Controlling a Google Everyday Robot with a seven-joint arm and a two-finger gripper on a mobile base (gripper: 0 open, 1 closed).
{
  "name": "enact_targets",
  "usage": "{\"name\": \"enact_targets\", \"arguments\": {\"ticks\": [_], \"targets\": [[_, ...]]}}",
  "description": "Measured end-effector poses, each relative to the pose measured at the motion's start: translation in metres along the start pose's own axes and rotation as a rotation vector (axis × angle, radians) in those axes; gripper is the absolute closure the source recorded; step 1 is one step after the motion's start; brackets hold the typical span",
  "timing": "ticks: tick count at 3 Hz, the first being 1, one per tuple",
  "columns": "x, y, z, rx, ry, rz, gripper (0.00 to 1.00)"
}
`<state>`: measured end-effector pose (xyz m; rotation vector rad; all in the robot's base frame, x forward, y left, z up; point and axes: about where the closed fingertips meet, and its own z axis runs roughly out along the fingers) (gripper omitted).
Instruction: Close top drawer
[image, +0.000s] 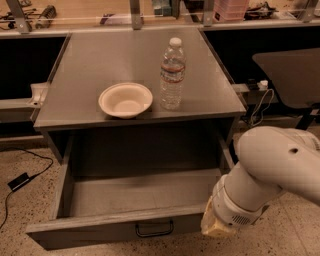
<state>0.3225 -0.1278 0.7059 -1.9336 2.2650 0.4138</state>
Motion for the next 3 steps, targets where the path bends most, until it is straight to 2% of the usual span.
{"name": "enact_targets", "arguments": {"ticks": [1, 2, 3], "targets": [[0.000, 0.005, 0.028, 0.024, 0.022, -0.030, 1.00], [0.001, 0.001, 0.053, 0.048, 0.057, -0.027, 1.00], [0.001, -0.011, 0.069, 0.070, 0.058, 0.011, 1.00]]}}
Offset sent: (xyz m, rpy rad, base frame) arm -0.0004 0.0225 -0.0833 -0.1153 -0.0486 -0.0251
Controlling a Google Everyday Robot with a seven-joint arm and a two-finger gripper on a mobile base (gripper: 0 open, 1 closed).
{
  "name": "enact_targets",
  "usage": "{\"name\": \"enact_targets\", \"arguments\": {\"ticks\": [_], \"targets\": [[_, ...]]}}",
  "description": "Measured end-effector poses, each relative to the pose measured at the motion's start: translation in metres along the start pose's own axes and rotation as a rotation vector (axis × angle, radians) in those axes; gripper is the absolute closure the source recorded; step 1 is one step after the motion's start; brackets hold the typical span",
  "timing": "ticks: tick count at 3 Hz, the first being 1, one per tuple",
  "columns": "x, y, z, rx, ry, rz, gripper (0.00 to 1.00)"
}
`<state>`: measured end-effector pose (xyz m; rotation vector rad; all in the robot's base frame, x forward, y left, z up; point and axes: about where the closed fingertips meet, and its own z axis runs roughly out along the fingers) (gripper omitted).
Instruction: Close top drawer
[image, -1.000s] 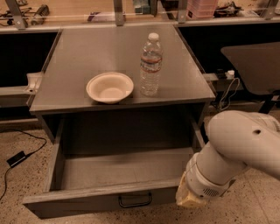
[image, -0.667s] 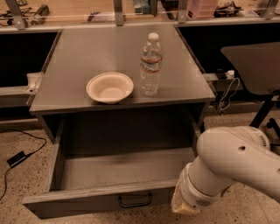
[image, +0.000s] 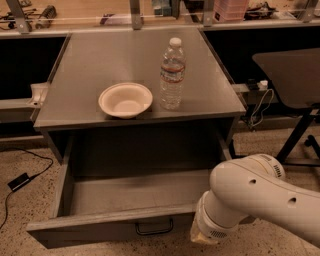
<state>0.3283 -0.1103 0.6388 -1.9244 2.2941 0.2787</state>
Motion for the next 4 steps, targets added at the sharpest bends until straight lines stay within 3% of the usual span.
{"name": "enact_targets", "arguments": {"ticks": [1, 2, 3, 4], "targets": [[-0.008, -0.024, 0.026, 0.057, -0.005, 0.044, 1.00], [-0.008, -0.024, 0.026, 0.057, -0.006, 0.044, 1.00], [-0.003, -0.045, 0.016, 0.181, -0.067, 0.066, 1.00], [0.002, -0.077, 0.019, 0.287, -0.204, 0.109, 1.00]]}}
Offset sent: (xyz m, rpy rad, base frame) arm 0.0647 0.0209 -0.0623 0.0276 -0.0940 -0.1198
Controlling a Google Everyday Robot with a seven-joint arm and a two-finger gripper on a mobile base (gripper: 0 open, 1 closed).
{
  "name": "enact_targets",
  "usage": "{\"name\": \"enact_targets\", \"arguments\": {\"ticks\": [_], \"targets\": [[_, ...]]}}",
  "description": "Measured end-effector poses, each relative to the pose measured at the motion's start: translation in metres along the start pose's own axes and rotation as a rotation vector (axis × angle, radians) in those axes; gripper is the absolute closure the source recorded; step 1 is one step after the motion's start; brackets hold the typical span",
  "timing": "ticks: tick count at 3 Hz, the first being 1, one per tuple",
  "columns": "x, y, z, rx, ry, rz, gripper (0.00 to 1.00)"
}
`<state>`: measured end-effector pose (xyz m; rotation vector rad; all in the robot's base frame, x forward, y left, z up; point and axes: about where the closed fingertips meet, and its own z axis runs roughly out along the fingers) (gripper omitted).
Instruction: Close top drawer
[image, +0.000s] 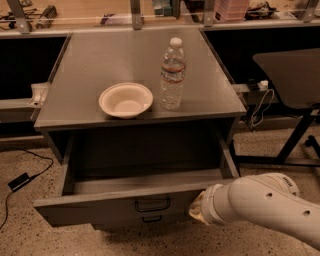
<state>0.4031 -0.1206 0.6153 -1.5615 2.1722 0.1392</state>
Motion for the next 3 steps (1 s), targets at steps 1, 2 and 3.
{"name": "enact_targets", "arguments": {"ticks": [1, 2, 3], "targets": [[-0.009, -0.019, 0.012, 0.007, -0.174, 0.086, 1.00], [-0.014, -0.036, 0.018, 0.002, -0.338, 0.100, 1.00], [-0.027, -0.051, 0.011, 0.030, -0.420, -0.006, 1.00]]}}
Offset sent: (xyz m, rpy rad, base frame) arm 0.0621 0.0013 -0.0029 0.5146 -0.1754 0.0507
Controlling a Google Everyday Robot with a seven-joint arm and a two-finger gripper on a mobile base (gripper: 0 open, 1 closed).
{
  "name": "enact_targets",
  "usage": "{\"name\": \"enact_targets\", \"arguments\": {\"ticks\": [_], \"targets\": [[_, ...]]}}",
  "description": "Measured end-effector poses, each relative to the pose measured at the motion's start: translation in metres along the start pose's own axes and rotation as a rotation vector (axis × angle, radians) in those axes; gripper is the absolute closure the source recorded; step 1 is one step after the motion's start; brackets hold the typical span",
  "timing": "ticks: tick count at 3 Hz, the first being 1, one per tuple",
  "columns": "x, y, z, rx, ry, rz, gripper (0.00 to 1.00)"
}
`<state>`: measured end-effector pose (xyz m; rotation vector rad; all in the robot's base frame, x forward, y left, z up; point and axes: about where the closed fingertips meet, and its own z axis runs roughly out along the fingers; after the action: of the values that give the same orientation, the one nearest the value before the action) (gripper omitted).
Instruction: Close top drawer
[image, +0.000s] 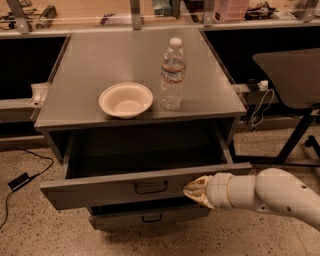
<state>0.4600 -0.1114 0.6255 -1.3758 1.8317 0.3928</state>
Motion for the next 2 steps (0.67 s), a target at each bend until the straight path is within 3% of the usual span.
{"name": "enact_targets", "arguments": {"ticks": [1, 2], "targets": [[0.000, -0.027, -0.002, 0.026, -0.079, -0.075, 1.00], [0.006, -0.042, -0.001, 0.037, -0.113, -0.084, 1.00]]}}
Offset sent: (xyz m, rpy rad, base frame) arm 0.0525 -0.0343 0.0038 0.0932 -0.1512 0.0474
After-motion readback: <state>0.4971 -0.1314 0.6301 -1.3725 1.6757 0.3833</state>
